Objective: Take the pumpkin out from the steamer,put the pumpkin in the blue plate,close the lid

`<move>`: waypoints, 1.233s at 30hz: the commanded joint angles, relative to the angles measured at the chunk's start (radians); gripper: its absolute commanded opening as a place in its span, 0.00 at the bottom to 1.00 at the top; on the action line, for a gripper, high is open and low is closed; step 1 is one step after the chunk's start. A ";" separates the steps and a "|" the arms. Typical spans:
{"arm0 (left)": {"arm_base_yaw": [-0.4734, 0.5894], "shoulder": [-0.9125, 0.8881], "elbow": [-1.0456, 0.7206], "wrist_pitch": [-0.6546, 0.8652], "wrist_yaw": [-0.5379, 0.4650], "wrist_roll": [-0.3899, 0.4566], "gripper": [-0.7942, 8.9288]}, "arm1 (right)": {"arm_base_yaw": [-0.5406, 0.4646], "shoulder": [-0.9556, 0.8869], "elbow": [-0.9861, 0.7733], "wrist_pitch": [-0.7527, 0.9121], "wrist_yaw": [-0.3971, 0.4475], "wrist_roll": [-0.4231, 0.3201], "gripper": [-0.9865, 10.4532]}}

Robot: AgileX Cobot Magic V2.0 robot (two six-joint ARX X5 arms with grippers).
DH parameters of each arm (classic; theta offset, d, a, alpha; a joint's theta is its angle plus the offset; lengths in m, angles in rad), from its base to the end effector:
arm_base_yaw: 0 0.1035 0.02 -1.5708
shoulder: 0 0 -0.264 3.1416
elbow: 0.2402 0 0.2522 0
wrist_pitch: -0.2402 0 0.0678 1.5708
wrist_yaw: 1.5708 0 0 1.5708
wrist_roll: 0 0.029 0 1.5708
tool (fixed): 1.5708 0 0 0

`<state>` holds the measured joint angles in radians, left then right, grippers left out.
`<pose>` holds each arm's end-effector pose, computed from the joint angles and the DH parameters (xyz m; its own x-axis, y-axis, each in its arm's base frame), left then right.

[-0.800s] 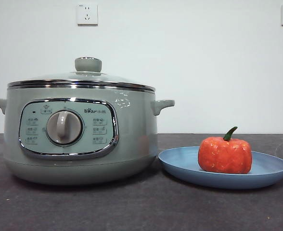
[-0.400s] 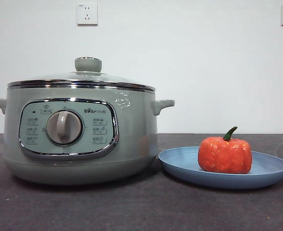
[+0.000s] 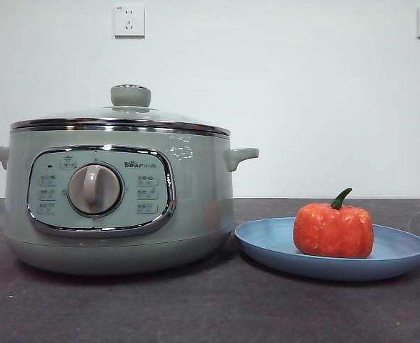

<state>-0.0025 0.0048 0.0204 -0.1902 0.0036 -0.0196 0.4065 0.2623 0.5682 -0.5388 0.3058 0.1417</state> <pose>0.0953 -0.0003 0.1518 0.9848 -0.0061 -0.1737 0.0026 0.9998 -0.0199 0.0709 0.0210 0.2809 0.9713 0.0903 -0.2201 -0.0770 0.9947 0.0686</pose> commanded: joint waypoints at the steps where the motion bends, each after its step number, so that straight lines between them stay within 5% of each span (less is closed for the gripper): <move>1: 0.003 -0.001 -0.015 0.000 0.000 -0.006 0.08 | -0.106 -0.061 -0.092 0.030 -0.071 -0.100 0.07; 6: 0.003 -0.001 -0.015 0.000 0.000 -0.006 0.08 | -0.247 -0.185 -0.282 0.119 -0.193 -0.125 0.07; 14: 0.003 -0.001 -0.015 0.000 0.000 -0.006 0.08 | -0.306 -0.261 -0.506 0.254 -0.331 -0.122 0.07; 37: 0.003 -0.001 -0.015 0.000 0.000 -0.006 0.08 | -0.307 -0.256 -0.534 0.288 -0.326 -0.114 0.07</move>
<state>-0.0025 0.0051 0.0204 -0.1898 0.0036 -0.0196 0.1005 0.0055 0.0452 -0.2565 -0.0238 0.0261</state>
